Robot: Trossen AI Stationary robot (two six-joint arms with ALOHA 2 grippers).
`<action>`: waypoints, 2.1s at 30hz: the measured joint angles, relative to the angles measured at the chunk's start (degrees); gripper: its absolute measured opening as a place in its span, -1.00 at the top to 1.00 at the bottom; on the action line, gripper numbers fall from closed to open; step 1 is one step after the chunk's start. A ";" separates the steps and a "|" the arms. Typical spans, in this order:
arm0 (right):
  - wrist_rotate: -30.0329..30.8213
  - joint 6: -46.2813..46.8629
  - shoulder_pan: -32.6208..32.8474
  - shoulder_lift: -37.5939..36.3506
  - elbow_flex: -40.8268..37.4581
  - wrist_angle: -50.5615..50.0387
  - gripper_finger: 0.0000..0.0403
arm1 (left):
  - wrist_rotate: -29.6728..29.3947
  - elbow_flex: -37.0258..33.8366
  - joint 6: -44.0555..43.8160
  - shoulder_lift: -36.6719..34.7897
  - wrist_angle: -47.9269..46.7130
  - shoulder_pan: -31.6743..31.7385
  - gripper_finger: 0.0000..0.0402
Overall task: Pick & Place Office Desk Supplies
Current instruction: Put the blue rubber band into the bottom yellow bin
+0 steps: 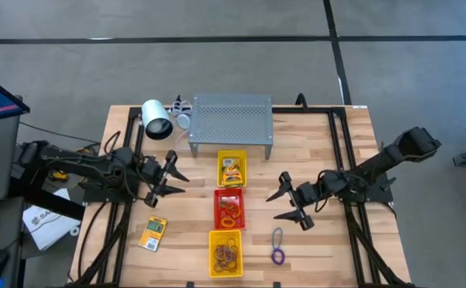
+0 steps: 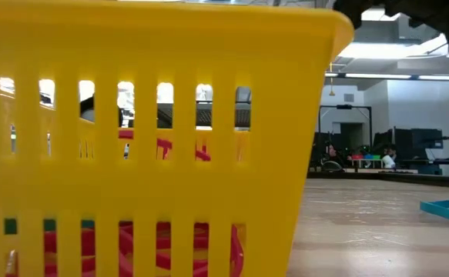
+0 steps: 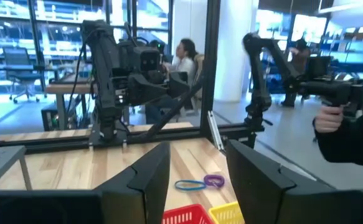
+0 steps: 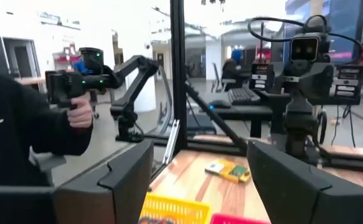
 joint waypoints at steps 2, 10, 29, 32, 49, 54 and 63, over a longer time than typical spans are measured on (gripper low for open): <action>0.21 0.29 0.37 -4.07 0.00 -5.95 -0.27 | -0.06 -2.60 -1.00 0.02 4.20 0.06 0.23; 4.77 1.02 3.29 -21.93 0.00 -29.75 -0.27 | -3.53 -5.04 -1.29 0.04 5.47 0.82 0.23; 8.88 3.21 4.19 -35.95 -15.53 -28.58 -0.27 | -9.71 -5.41 -2.60 0.11 7.45 1.77 0.23; 9.36 7.18 3.29 -36.33 -16.48 -25.12 -0.27 | -11.85 -5.41 -2.73 0.13 7.45 1.77 0.23; 8.87 17.65 5.24 -10.80 -3.88 -38.46 -0.27 | -13.83 -5.39 -10.15 2.58 9.93 1.59 0.23; 8.76 19.00 7.00 -2.11 1.54 -45.97 -0.27 | -13.84 -5.39 -10.53 8.90 16.93 0.70 0.23; 8.84 19.74 9.55 6.07 4.09 -47.07 -0.27 | -13.82 -5.32 -11.29 24.21 33.62 -0.02 0.23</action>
